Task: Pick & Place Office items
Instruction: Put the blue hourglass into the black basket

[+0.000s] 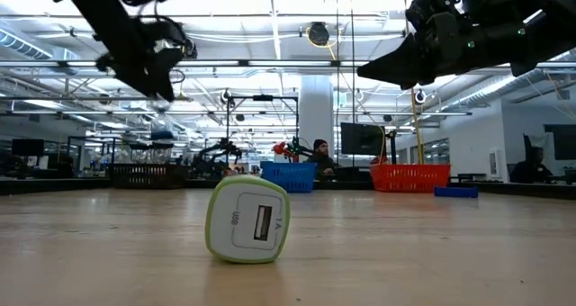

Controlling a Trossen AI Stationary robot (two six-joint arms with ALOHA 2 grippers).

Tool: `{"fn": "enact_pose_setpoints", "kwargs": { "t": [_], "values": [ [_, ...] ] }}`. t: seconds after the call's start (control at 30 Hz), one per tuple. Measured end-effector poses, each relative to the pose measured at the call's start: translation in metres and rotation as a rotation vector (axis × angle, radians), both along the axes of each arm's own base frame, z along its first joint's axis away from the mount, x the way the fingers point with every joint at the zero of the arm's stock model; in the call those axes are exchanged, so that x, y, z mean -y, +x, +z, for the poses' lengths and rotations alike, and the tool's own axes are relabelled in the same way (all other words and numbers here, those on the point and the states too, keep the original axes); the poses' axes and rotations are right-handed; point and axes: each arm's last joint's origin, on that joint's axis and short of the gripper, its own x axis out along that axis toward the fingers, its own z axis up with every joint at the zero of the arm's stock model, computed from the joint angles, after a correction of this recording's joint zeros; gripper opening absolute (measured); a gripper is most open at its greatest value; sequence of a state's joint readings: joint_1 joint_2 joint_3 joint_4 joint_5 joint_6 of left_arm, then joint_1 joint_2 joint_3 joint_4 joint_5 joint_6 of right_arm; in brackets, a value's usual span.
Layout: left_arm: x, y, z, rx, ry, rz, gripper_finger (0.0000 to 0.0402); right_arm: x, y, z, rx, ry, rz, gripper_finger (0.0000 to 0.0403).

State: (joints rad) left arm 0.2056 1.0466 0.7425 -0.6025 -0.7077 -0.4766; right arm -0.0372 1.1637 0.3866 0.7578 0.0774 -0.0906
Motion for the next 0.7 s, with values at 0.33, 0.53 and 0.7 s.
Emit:
{"fn": "enact_pose_setpoints", "kwargs": {
  "t": [0.33, 0.53, 0.7],
  "values": [
    [-0.038, -0.048, -0.020, 0.012, 0.026, 0.317, 0.0209, 0.000, 0.000, 0.000, 0.001, 0.000, 0.000, 0.0004],
    [-0.063, -0.061, -0.034, 0.070, 0.037, 0.400, 0.0209, 0.000, 0.000, 0.000, 0.001, -0.006, 0.001, 0.0004],
    [-0.076, -0.064, -0.038, 0.137, 0.071, 0.415, 0.0209, 0.000, 0.000, 0.000, 0.001, -0.008, 0.001, 0.0004]
  ]
}}
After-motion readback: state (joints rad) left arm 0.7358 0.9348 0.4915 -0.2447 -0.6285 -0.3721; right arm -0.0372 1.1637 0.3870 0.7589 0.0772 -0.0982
